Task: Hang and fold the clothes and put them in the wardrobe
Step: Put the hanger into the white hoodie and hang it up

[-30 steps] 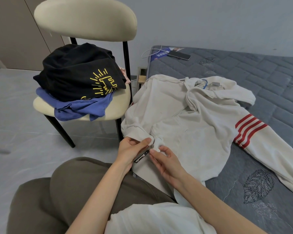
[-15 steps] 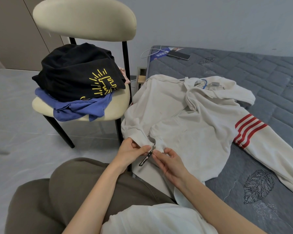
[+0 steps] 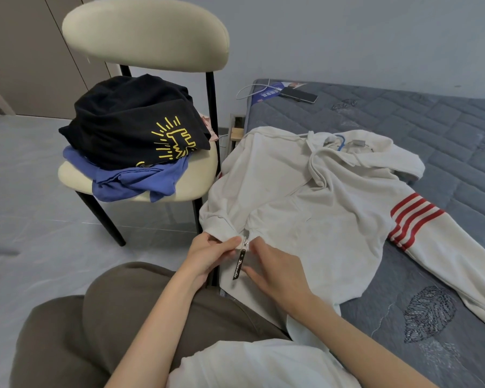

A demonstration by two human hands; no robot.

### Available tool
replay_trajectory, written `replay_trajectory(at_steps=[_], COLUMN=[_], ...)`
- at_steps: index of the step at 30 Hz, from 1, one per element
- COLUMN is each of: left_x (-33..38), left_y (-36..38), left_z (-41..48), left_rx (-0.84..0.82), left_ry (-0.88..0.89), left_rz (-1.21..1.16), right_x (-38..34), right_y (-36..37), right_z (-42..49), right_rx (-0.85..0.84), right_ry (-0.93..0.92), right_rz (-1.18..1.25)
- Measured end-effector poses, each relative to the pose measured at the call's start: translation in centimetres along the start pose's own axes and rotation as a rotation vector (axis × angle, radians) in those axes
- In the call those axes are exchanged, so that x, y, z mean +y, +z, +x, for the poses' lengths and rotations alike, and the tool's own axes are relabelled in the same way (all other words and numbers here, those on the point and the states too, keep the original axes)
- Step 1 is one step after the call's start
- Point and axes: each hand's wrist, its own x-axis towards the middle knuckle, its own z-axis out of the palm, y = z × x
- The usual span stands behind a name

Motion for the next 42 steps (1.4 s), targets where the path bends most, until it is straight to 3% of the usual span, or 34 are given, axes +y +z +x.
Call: replay_trajectory(at_steps=[3, 9, 15, 19, 24, 29, 42], left_x=[0.0, -0.1, -0.1, 0.0, -0.1, -0.4, -0.3], left_y=[-0.1, -0.6, -0.4, -0.3, -0.1, -1.1, -2.8], left_z=[-0.1, -0.1, -0.2, -0.6, -1.3, -1.6, -1.9], left_rx=[-0.003, -0.025, -0.05, -0.076, -0.119, -0.079, -0.076], left_ry=[-0.033, -0.03, -0.043, -0.092, -0.087, 0.008, 0.031], left_rz=[0.007, -0.02, -0.068, -0.098, 0.041, 0.138, 0.058], right_x=[0.0, 0.5, 0.1, 0.0, -0.3, -0.6, -0.7], right_y=[0.5, 0.7, -0.2, -0.3, 0.0, 1.6, 2.2], right_z=[0.3, 1.2, 3.5, 4.5, 5.7, 6.3, 9.9], right_rx=[0.115, 0.238, 0.083, -0.056, -0.135, -0.189, -0.077], right_ry=[-0.097, -0.041, 0.417, 0.459, 0.56, 0.594, 0.645], right_rz=[-0.039, 0.102, 0.637, 0.803, 1.0, 0.793, 0.538])
